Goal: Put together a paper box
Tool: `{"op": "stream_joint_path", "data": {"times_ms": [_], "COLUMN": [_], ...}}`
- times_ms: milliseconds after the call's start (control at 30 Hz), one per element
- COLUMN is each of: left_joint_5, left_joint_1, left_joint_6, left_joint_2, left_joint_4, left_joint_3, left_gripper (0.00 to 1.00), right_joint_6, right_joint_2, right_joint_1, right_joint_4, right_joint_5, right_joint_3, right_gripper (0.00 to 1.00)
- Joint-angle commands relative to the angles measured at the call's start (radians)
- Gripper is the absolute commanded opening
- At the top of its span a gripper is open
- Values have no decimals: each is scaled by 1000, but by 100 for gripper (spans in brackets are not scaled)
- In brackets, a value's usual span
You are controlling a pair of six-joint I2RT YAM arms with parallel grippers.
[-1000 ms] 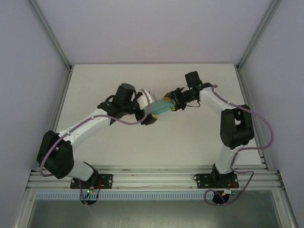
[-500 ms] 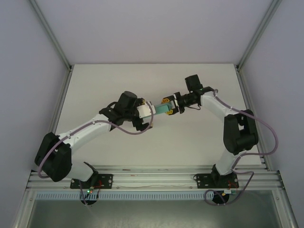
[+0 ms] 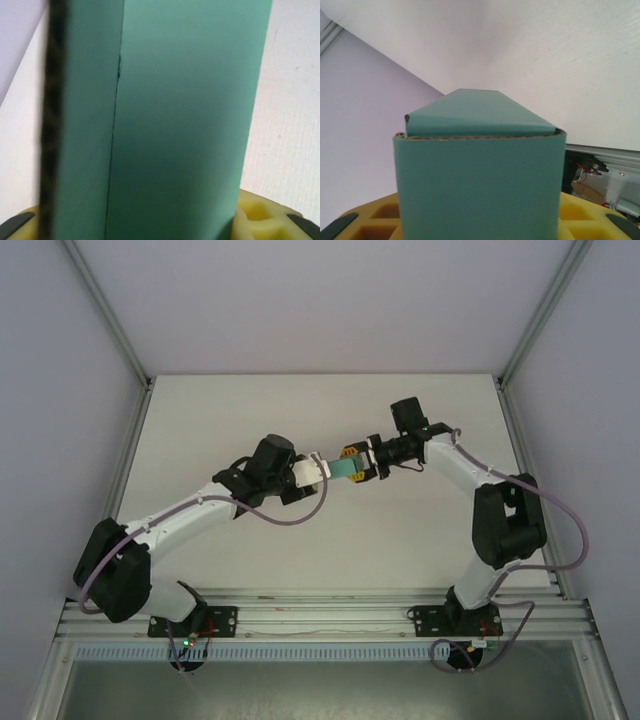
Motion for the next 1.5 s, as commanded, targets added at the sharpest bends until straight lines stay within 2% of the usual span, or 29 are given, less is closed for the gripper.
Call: {"op": "stream_joint_path", "data": {"times_ms": [0, 33, 67, 100, 167, 200, 333, 467, 533, 633, 700, 800, 833, 900, 967, 1033, 1133, 1267, 1467], "left_joint_5": [-64, -48, -38, -28, -11, -2, 15, 46, 81, 125, 137, 186, 194, 187, 173, 168, 169, 191, 189], "left_joint_1": [14, 14, 14, 14, 14, 14, 14, 14, 16, 16, 16, 17, 17, 17, 17, 19, 22, 24, 23], "left_joint_6": [-19, -20, -13, -10, -5, -3, 18, 2, 3, -5, -10, -5, 3, 11, 17, 21, 24, 33, 36], "left_joint_2": [-28, -33, -39, -47, -59, -63, -46, 22, 64, 113, 142, 200, 222, 258, 296, 334, 370, 397, 432], "left_joint_4": [77, 73, 72, 72, 63, 52, -40, -187, -273, -321, -345, -434, -455, -476, -504, -537, -551, -565, -591], "left_joint_3": [9, 8, 3, 0, -3, -1, 17, 75, 109, 136, 160, 243, 267, 300, 334, 366, 384, 402, 437], "left_gripper": [40, 39, 39, 38, 38, 37, 35, 35, 35, 35, 36, 36, 36, 36, 36, 35, 35, 35, 35], "right_joint_6": [-51, -56, -54, -52, -74, -104, -300, -626, -771, -900, -1003, -1209, -1281, -1428, -1540, -1647, -1697, -1734, -1812], "right_joint_2": [-56, -63, -75, -85, -100, -108, -182, -273, -331, -399, -410, -401, -405, -410, -408, -389, -352, -299, -200], "right_joint_1": [20, 20, 19, 15, 2, -8, -93, -211, -251, -273, -276, -270, -259, -219, -152, -92, -26, 2, 48], "right_joint_4": [-49, -42, -36, -16, -5, -13, -43, 127, 277, 494, 551, 389, 338, 230, 126, 35, -26, -37, -93], "right_joint_5": [-66, -52, -29, -16, 4, 27, 208, 350, 371, 354, 269, 139, 138, 184, 282, 316, 385, 405, 439], "right_joint_3": [-13, -13, -19, -26, -34, -37, -33, -74, -144, -273, -299, -227, -215, -198, -182, -171, -163, -157, -78], "right_gripper": [43, 46, 55, 72, 87, 100, 100, 100, 100, 100, 100, 100, 100, 100, 97, 92, 86, 79, 60]}}
